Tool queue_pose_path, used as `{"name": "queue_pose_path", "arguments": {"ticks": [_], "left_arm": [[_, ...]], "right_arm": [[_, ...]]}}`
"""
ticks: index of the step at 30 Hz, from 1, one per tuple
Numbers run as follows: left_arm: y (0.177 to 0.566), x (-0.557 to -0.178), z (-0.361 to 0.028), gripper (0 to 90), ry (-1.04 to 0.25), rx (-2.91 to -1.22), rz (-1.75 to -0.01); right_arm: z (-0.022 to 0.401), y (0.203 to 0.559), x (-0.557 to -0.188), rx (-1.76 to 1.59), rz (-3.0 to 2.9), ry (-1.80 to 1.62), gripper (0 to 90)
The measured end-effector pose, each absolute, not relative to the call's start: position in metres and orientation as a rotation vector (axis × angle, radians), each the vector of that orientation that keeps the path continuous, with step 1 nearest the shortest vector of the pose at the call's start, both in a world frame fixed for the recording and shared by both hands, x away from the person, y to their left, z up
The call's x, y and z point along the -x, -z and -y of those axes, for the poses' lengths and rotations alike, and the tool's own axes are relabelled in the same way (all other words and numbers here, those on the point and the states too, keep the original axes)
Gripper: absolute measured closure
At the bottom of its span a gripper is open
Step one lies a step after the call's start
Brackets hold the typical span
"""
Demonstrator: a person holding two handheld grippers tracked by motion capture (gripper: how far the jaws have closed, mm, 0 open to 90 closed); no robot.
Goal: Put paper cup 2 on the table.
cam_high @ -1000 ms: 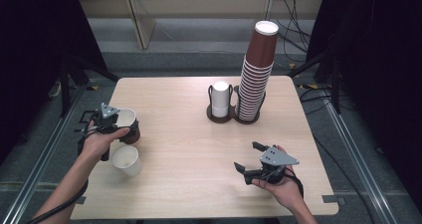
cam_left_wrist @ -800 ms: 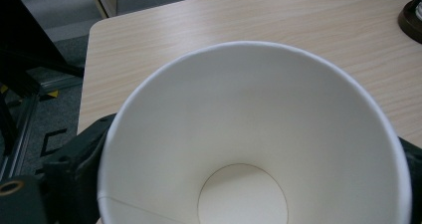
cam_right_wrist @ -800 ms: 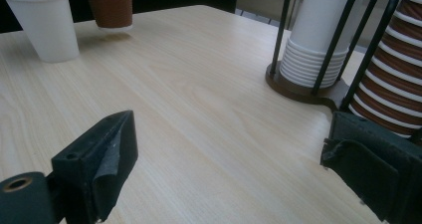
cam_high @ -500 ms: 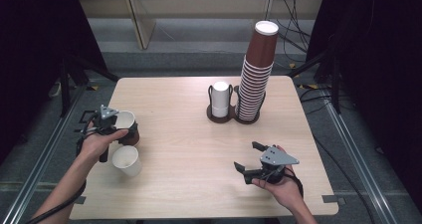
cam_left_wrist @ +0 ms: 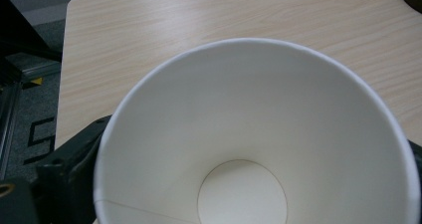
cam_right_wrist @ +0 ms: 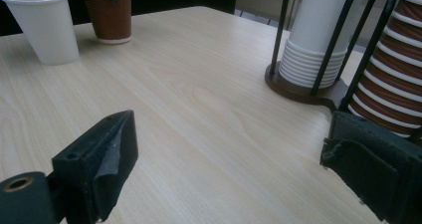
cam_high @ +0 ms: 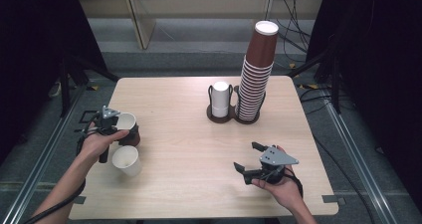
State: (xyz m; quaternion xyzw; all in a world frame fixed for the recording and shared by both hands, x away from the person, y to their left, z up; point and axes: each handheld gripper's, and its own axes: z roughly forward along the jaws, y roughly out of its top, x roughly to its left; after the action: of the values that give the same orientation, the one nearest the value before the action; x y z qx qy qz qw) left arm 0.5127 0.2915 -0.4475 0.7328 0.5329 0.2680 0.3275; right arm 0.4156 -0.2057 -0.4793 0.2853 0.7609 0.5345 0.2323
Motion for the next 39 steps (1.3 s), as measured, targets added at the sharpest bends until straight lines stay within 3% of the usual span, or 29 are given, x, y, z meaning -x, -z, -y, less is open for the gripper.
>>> {"name": "queue_pose_path", "arguments": {"ticks": [39], "left_arm": [[0.42, -0.509, -0.29, 0.0, -0.726, -1.915, -1.308]], "right_arm": [[0.202, 0.481, -0.417, -0.794, -2.113, -1.486, 7.3]]}}
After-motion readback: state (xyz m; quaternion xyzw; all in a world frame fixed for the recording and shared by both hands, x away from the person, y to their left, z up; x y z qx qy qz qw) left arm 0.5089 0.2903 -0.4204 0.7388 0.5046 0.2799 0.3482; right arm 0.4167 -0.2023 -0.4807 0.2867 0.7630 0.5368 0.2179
